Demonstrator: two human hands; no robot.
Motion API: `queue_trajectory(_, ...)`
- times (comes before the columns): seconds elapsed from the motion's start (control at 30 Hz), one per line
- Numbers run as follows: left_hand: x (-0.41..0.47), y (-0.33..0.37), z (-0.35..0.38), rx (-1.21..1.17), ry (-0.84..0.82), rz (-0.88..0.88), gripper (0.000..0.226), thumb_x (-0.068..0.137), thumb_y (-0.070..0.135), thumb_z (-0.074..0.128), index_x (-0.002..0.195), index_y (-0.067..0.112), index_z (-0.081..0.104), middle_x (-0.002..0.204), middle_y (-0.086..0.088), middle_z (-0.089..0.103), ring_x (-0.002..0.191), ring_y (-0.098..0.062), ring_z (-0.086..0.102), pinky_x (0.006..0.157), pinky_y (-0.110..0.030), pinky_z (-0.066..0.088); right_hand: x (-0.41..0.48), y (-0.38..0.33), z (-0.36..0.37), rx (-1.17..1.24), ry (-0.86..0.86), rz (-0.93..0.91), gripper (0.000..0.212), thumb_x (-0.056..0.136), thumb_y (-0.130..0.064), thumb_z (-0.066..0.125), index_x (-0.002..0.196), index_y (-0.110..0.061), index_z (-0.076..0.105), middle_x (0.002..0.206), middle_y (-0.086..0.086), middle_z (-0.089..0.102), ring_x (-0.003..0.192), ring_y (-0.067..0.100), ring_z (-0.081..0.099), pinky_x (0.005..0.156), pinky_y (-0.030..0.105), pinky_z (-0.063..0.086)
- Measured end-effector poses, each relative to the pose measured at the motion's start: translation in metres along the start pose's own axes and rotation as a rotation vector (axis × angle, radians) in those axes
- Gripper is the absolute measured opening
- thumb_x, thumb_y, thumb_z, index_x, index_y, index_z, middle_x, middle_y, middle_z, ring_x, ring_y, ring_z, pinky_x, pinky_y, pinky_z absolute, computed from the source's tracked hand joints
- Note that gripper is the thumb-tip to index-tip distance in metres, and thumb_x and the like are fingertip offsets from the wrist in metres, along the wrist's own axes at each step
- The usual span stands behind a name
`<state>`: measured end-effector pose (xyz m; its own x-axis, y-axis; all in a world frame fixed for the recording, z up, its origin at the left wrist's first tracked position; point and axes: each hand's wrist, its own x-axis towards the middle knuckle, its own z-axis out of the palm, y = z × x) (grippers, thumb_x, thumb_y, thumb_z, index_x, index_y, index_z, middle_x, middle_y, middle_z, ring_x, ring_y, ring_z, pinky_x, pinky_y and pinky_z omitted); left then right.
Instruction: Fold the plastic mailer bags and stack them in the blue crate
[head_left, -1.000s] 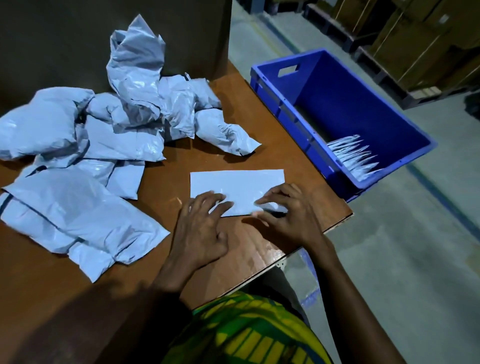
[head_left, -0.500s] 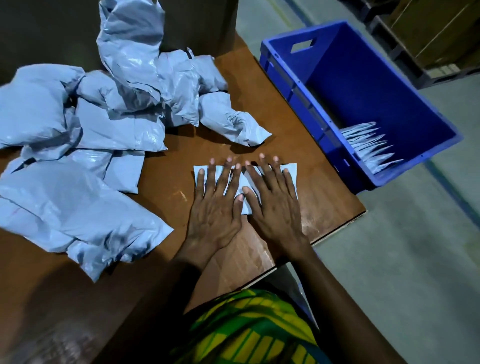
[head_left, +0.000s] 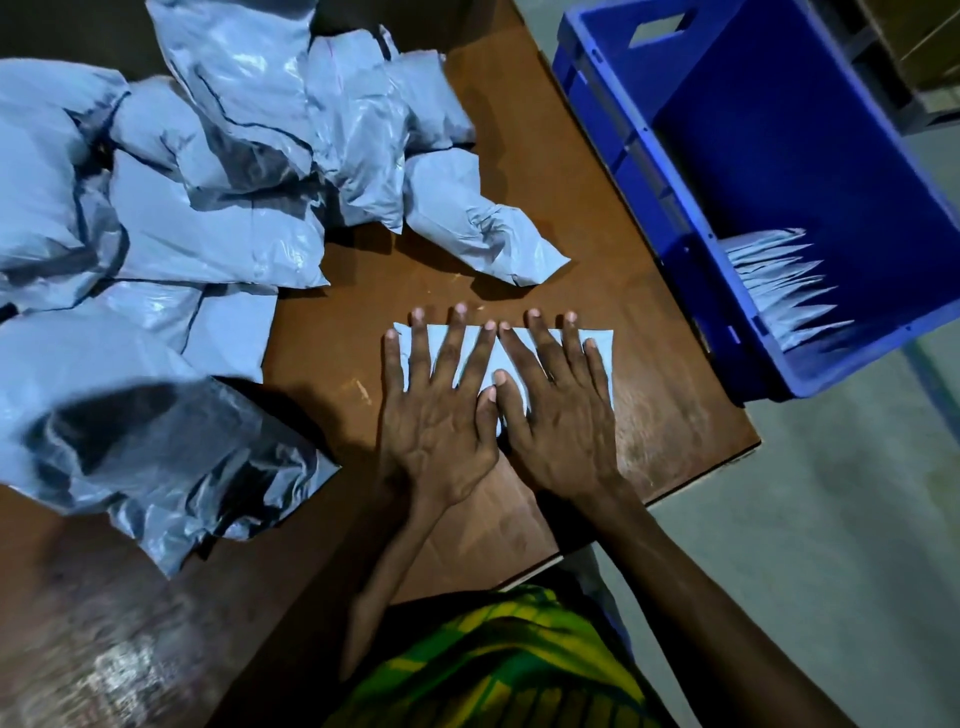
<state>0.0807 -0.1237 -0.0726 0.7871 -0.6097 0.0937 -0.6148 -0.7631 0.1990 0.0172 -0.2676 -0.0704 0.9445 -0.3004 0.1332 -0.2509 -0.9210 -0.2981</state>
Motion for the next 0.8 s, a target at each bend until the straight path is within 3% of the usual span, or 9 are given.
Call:
queue_trajectory(0.23, 0.011, -0.002, 0.001, 0.014, 0.01, -0.005, 0.061, 0.107, 0.042, 0.025, 0.166, 0.027, 0.018, 0.174, -0.009, 0.006, 0.159, -0.042, -0.003, 0.124, -0.066, 0.003, 0.01, 0.0, 0.002, -0.028, 0.061, 0.0, 0.053, 0.109, -0.047, 0.033, 0.158, -0.03, 0.044, 0.171, 0.002, 0.028, 0.161, 0.031, 0.006, 0.128, 0.053, 0.014)
queue_trajectory(0.37, 0.009, -0.015, 0.001, -0.007, 0.015, 0.059, 0.06, 0.109, 0.049, 0.022, 0.166, 0.029, 0.018, 0.174, -0.01, 0.007, 0.16, -0.036, -0.001, 0.125, -0.064, 0.005, 0.008, 0.002, 0.002, -0.018, 0.069, -0.006, 0.054, 0.108, -0.05, 0.037, 0.158, -0.03, 0.044, 0.17, 0.004, 0.03, 0.161, 0.036, 0.009, 0.128, 0.054, 0.014)
queue_trajectory(0.5, -0.014, -0.033, 0.002, -0.021, 0.07, -0.022, 0.07, 0.108, 0.057, 0.03, 0.166, 0.019, 0.02, 0.173, -0.01, 0.014, 0.16, -0.029, 0.009, 0.127, -0.057, 0.011, -0.002, 0.005, 0.001, -0.014, 0.061, 0.008, 0.061, 0.107, -0.058, 0.037, 0.161, -0.03, 0.038, 0.172, 0.003, 0.025, 0.161, 0.034, 0.005, 0.129, 0.054, 0.011)
queue_trajectory(0.63, -0.044, -0.041, -0.001, -0.028, 0.127, -0.155, 0.071, 0.108, 0.048, 0.032, 0.163, 0.004, 0.021, 0.171, -0.014, 0.017, 0.16, -0.03, 0.011, 0.128, -0.054, 0.011, -0.004, -0.009, -0.003, 0.014, 0.019, 0.08, 0.061, 0.107, -0.058, 0.032, 0.16, -0.028, 0.041, 0.172, 0.001, 0.025, 0.162, 0.029, 0.006, 0.129, 0.056, 0.008)
queue_trajectory(0.8, -0.052, -0.046, 0.0, 0.053, 0.153, -0.163, 0.062, 0.107, 0.029, 0.033, 0.159, -0.003, 0.028, 0.169, -0.022, 0.02, 0.159, -0.037, 0.013, 0.127, -0.057, 0.014, 0.025, -0.042, 0.0, 0.064, -0.035, -0.301, 0.048, 0.108, -0.044, 0.042, 0.149, -0.024, 0.056, 0.163, 0.001, 0.043, 0.158, 0.027, 0.022, 0.128, 0.054, 0.016)
